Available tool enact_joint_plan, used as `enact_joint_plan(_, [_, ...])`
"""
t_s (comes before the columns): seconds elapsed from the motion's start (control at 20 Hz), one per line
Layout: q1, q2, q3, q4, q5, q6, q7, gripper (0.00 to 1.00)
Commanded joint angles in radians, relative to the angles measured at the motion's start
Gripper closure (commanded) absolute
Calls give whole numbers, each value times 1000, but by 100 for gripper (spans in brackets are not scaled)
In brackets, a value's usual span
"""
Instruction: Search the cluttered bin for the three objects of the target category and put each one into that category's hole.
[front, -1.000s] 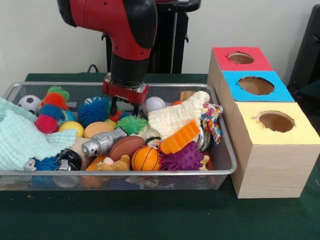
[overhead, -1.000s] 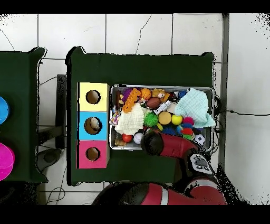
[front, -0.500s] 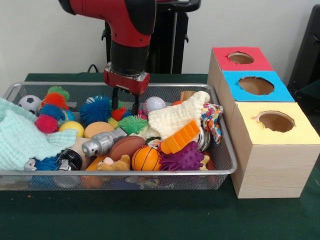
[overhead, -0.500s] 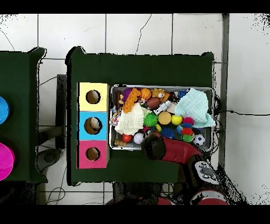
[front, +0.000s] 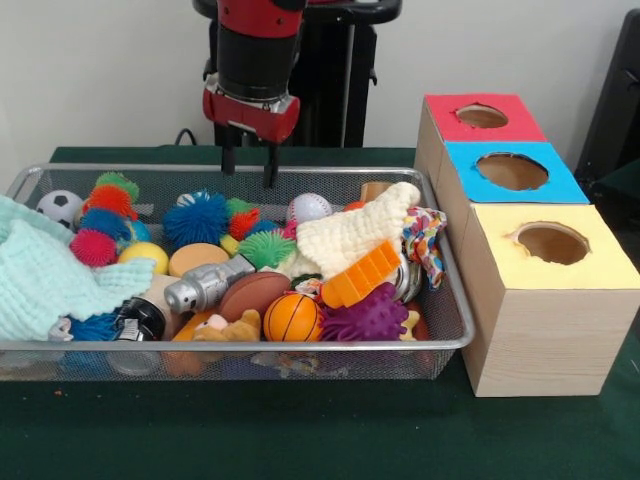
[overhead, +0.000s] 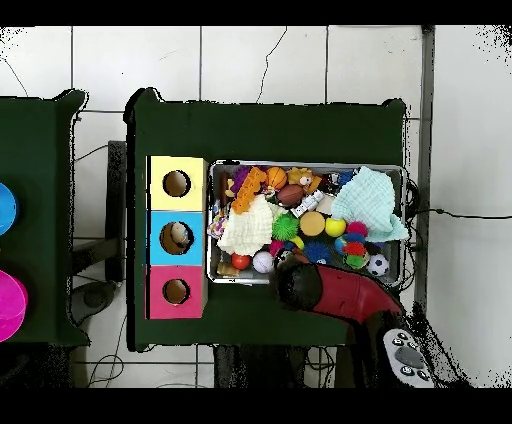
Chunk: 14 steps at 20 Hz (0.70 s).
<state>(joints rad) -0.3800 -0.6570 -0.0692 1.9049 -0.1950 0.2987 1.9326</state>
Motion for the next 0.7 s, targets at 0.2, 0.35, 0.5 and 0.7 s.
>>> enact_joint_plan(0.2, [-69, -104, 193, 68, 100, 141, 50, 0])
enact_joint_plan(0.35, [-95, -93, 249, 74, 116, 102, 52, 0])
enact_joint_plan(0.5, [-73, -76, 259, 66, 129, 92, 81, 0])
enact_joint_plan(0.7, [-25, -59, 234, 28, 144, 121, 111, 0])
